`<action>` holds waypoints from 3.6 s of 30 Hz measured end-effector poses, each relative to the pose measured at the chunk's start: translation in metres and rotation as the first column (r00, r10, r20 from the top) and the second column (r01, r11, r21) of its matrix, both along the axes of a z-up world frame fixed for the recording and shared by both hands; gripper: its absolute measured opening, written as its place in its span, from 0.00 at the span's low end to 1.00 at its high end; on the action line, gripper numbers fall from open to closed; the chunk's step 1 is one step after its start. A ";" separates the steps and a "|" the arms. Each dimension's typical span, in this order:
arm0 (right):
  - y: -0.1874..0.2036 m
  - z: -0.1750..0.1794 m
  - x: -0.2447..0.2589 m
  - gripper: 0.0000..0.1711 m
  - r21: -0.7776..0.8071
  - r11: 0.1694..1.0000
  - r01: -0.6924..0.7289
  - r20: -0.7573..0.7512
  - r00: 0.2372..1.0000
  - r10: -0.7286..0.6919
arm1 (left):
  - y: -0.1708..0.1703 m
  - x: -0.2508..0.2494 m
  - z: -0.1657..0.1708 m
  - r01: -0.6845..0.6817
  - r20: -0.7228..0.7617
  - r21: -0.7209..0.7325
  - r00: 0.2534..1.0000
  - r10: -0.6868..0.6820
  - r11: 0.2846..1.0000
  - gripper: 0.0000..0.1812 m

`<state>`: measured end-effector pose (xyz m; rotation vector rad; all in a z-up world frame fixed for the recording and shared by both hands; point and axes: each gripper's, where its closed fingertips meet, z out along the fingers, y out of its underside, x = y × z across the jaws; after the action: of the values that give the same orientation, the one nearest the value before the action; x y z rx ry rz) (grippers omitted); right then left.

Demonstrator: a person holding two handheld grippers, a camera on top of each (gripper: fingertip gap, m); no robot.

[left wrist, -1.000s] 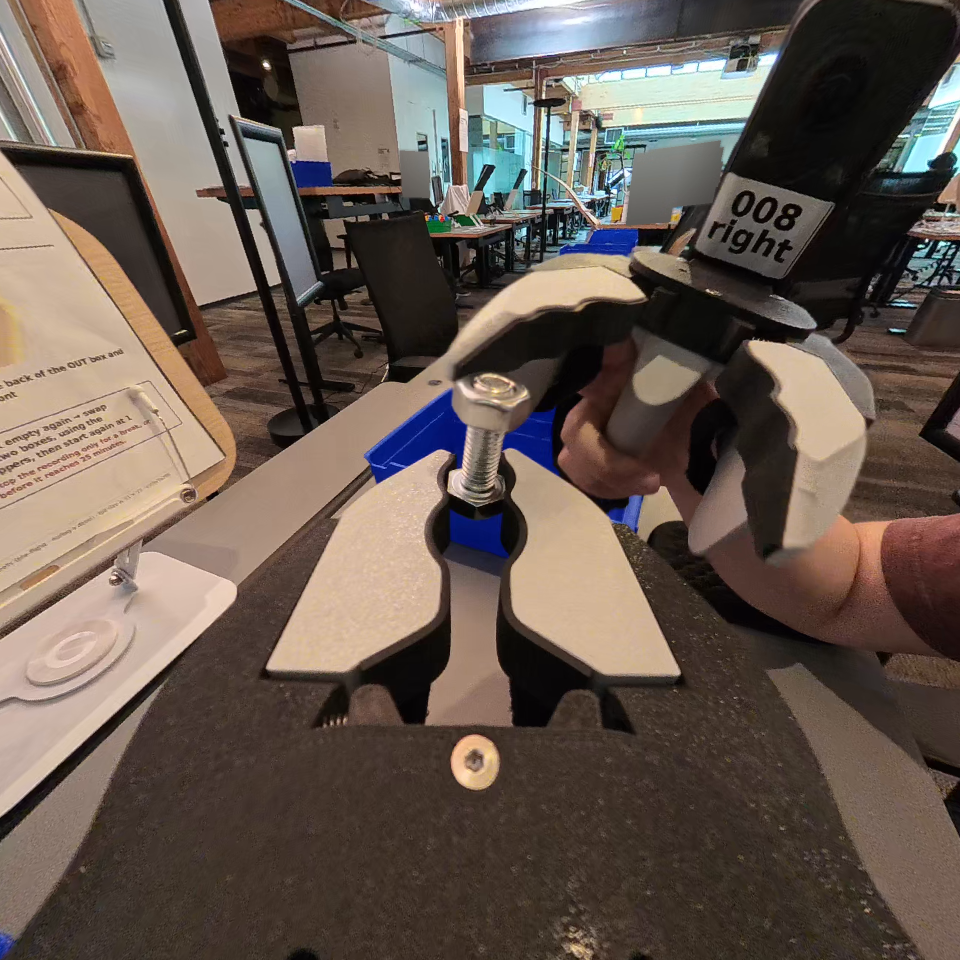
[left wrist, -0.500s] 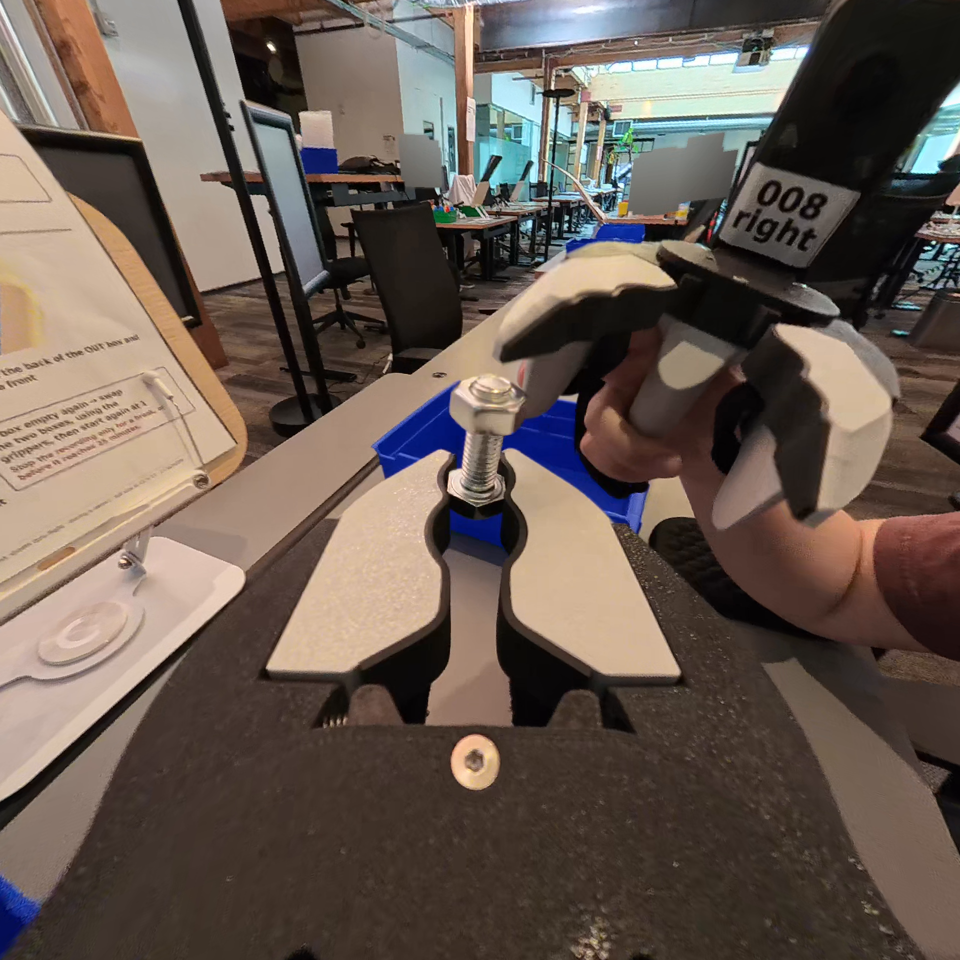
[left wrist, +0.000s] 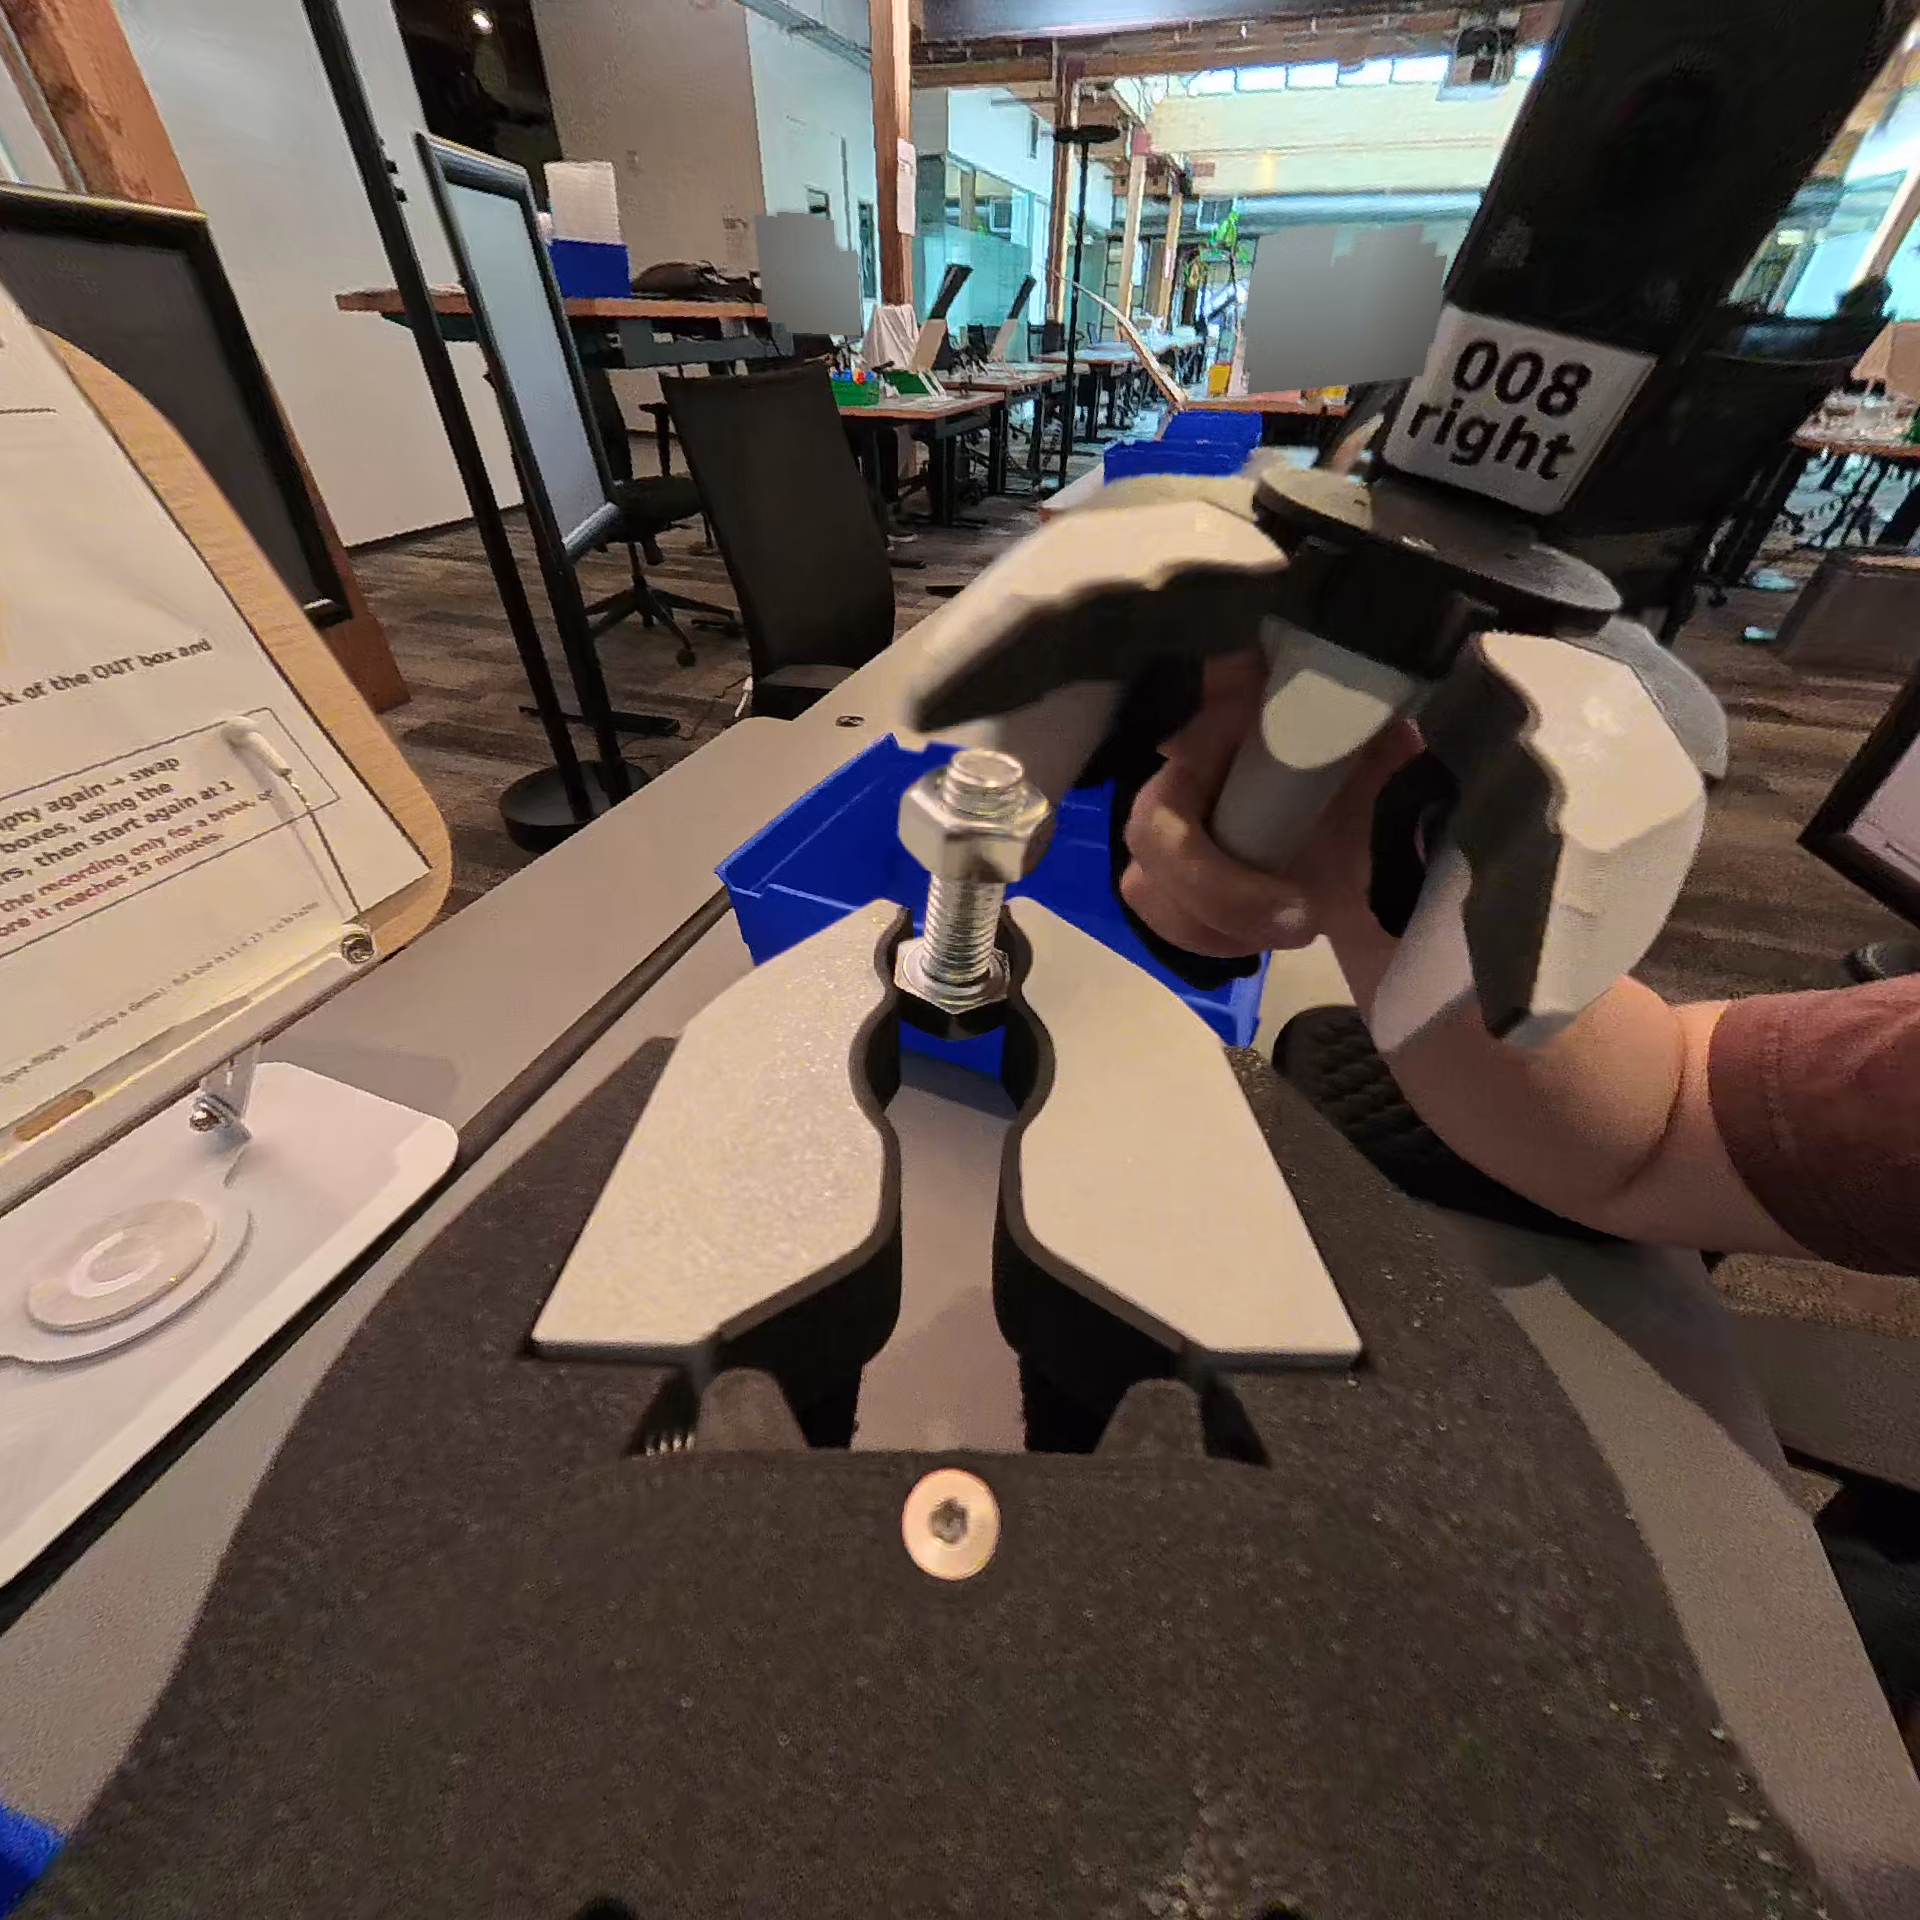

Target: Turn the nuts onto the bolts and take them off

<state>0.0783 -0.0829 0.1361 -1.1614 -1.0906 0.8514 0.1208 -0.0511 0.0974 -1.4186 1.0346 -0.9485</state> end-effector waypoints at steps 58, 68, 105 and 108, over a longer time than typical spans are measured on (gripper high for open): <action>0.054 -0.065 0.146 0.06 -0.340 0.862 0.375 0.445 0.872 -0.204 | -0.019 0.005 -0.014 0.062 -0.142 -0.088 0.987 -0.075 0.994 0.29; 0.087 -0.243 0.280 0.06 -0.420 0.257 0.871 0.898 0.439 -0.021 | -0.009 -0.006 -0.023 -0.018 -0.236 -0.080 0.972 -0.001 0.997 0.28; 0.064 -0.251 0.436 0.18 -0.359 -0.178 0.916 0.913 0.305 -0.269 | 0.074 -0.357 -0.119 -0.945 -0.798 -0.022 0.214 0.563 0.328 0.41; 0.063 -0.263 0.429 0.16 -0.391 -0.189 0.901 0.911 0.350 -0.217 | 0.073 -0.364 -0.138 -0.952 -0.836 -0.060 0.213 0.506 0.301 0.40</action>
<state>0.5070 -0.0200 -0.1273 -2.9431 0.0613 0.1241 -0.2435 0.0215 -0.0403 -2.6153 0.2396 0.2097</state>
